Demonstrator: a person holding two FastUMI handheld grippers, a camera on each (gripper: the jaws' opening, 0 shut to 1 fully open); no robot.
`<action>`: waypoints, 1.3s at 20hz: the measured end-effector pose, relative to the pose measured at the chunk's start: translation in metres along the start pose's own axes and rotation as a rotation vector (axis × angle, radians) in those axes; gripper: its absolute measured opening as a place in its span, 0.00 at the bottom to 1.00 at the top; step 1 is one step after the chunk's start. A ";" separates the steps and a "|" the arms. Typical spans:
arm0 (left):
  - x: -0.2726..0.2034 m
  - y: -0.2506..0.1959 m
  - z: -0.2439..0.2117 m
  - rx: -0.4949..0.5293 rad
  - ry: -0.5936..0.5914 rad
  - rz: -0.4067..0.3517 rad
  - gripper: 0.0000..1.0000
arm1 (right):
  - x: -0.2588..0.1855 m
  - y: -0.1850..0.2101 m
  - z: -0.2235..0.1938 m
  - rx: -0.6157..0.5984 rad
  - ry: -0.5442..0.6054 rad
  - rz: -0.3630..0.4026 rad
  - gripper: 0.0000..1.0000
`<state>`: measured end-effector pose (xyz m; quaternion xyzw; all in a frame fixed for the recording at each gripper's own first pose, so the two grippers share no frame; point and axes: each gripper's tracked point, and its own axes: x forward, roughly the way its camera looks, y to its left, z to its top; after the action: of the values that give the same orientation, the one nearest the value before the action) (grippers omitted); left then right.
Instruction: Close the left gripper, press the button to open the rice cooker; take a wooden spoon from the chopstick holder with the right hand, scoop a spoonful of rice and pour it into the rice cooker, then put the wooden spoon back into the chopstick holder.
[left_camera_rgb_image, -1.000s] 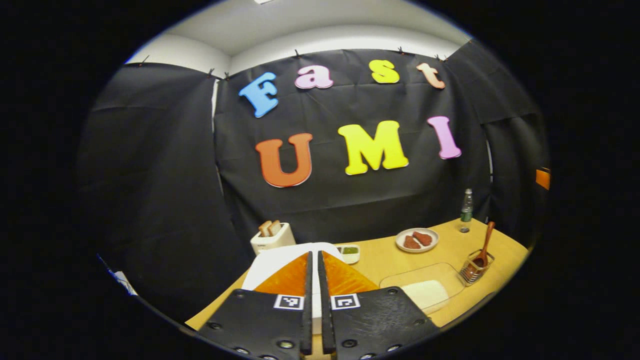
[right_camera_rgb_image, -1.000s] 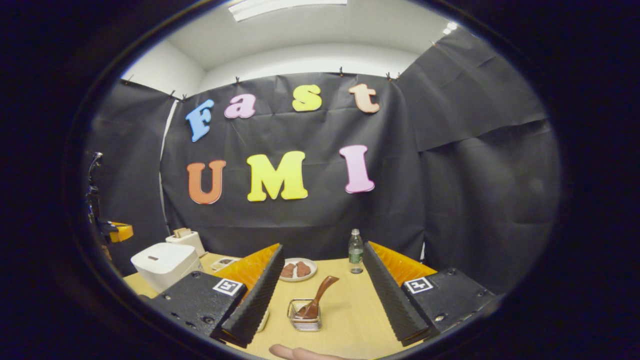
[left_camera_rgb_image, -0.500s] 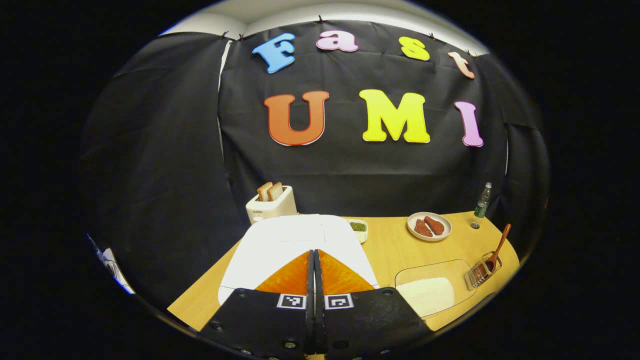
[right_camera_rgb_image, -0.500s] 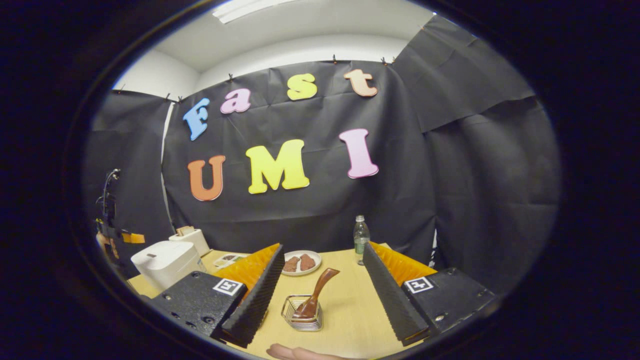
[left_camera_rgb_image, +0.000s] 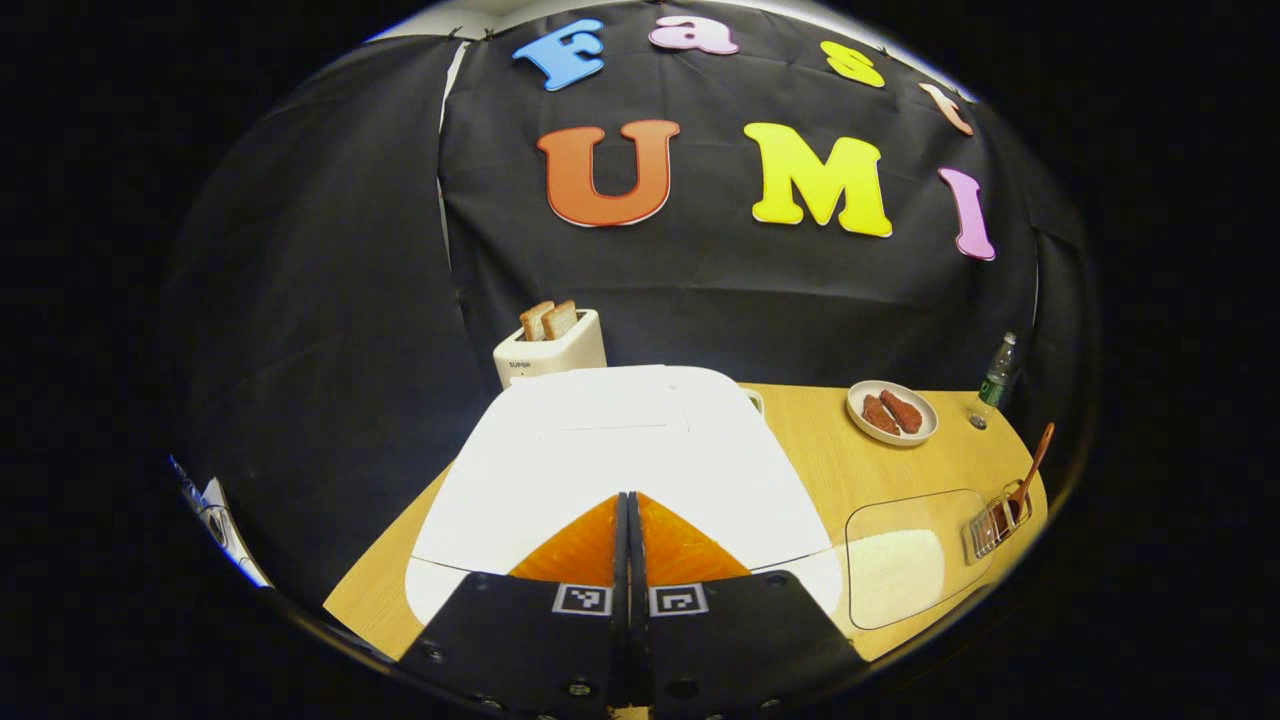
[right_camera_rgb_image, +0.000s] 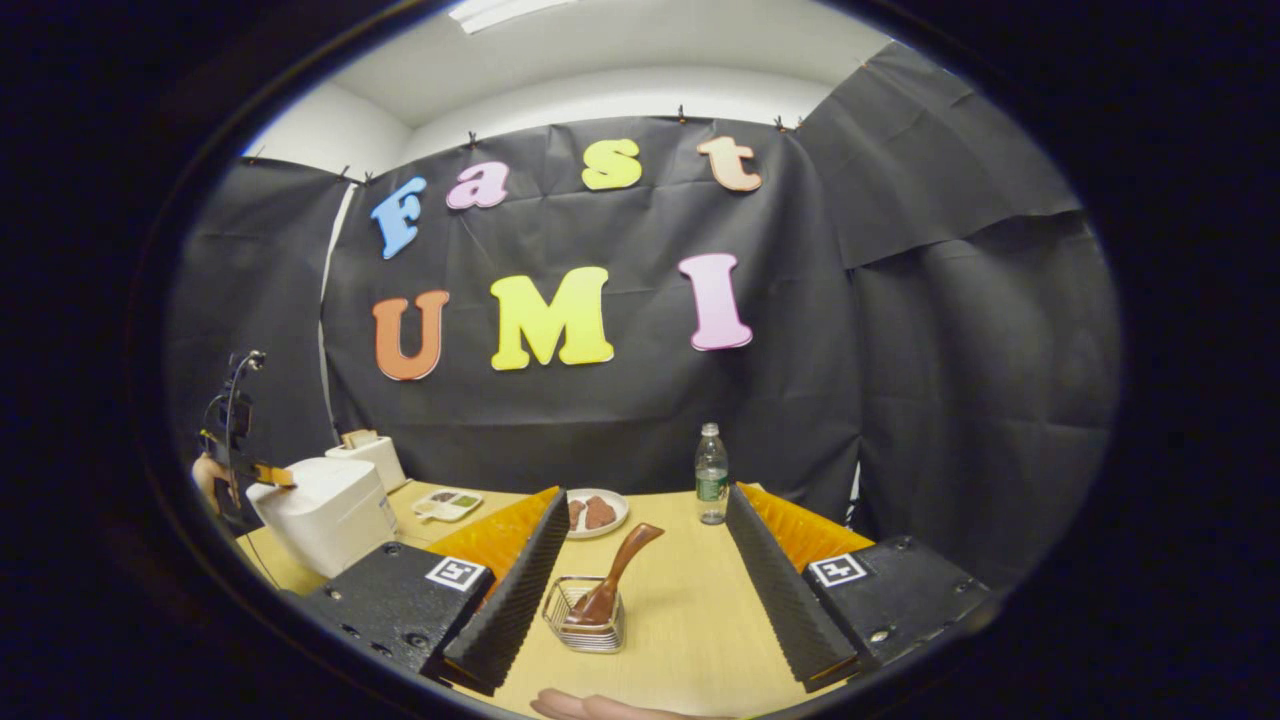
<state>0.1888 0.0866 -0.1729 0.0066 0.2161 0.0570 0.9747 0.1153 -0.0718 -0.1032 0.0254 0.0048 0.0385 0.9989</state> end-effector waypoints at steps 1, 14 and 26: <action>-0.002 0.001 -0.005 -0.004 0.014 0.000 0.00 | 0.000 0.000 -0.001 -0.005 0.001 -0.001 1.00; -0.014 0.002 -0.002 0.038 -0.030 -0.001 0.01 | -0.010 0.022 -0.021 -0.064 0.057 0.005 1.00; -0.159 0.018 0.031 0.023 -0.281 0.049 0.96 | 0.009 0.031 -0.058 -0.093 0.123 -0.015 1.00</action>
<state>0.0569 0.0869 -0.0772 0.0311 0.0780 0.0765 0.9935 0.1217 -0.0377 -0.1596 -0.0237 0.0647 0.0325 0.9971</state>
